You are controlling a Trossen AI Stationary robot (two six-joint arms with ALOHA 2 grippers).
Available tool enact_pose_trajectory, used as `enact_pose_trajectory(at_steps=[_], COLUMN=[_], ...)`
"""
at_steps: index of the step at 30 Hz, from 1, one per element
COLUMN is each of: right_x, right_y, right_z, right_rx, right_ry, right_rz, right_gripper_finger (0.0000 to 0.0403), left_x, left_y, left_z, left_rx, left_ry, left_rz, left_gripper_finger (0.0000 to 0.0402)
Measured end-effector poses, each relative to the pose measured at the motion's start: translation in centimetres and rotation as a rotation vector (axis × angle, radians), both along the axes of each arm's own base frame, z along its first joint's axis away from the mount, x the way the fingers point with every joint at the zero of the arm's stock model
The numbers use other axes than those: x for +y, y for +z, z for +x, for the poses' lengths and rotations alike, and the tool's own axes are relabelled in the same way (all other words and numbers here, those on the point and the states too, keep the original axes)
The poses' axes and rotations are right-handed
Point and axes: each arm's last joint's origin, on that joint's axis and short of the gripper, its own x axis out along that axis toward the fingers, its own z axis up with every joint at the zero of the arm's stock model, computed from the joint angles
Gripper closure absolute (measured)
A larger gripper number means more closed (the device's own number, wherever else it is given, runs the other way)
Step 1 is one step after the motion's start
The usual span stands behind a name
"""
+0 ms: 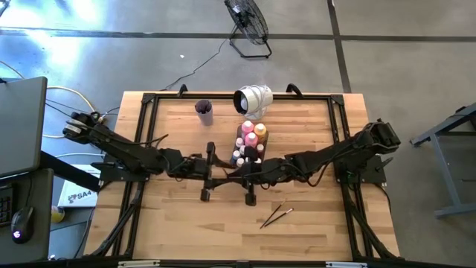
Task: Pick & Place Paint Supplies
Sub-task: Put the gold paint brush into the violet cup
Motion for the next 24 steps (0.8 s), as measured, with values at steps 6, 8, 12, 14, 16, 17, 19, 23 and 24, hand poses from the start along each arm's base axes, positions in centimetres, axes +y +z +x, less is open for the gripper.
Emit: enact_pose_trajectory(at_steps=[6,8,12,14,16,17,19,23,24], right_x=[0.26,0.24,0.21,0.23,0.24,0.24,0.24,0.24,0.24], right_y=[-0.18,-0.20,-0.20,-0.19,-0.20,-0.20,-0.20,-0.21,-0.20], right_z=[-0.13,-0.12,-0.12,-0.12,-0.12,-0.12,-0.12,-0.13,-0.12], right_rx=[0.019,0.020,0.020,0.019,0.019,0.020,0.020,0.020,0.020], right_ry=[0.008,0.005,0.003,0.004,0.005,0.005,0.006,0.006,0.006], right_rz=[-0.002,-0.003,-0.004,-0.004,-0.004,-0.004,-0.007,-0.008,-0.007], right_gripper_finger=[0.0392,0.0392,0.0392,0.0392,0.0392,0.0392,0.0392,0.0392,0.0392], left_x=[-0.25,-0.28,-0.26,-0.28,-0.28,-0.28,-0.27,-0.27,-0.27], left_y=[1.01,0.99,0.91,0.90,0.92,0.92,0.92,0.92,0.92], left_z=[0.29,0.33,0.34,0.33,0.33,0.33,0.33,0.33,0.33], left_rx=[-0.027,-0.026,-0.014,-0.013,-0.015,-0.015,-0.015,-0.015,-0.015], left_ry=[-0.039,-0.043,-0.042,-0.043,-0.043,-0.043,-0.042,-0.043,-0.043], left_rz=[0.005,0.006,0.002,0.002,0.001,0.001,0.001,-0.001,-0.001], left_gripper_finger=[0.0236,0.0249,0.0292,0.0319,0.0345,0.0358,0.0380,0.0389,0.0386])
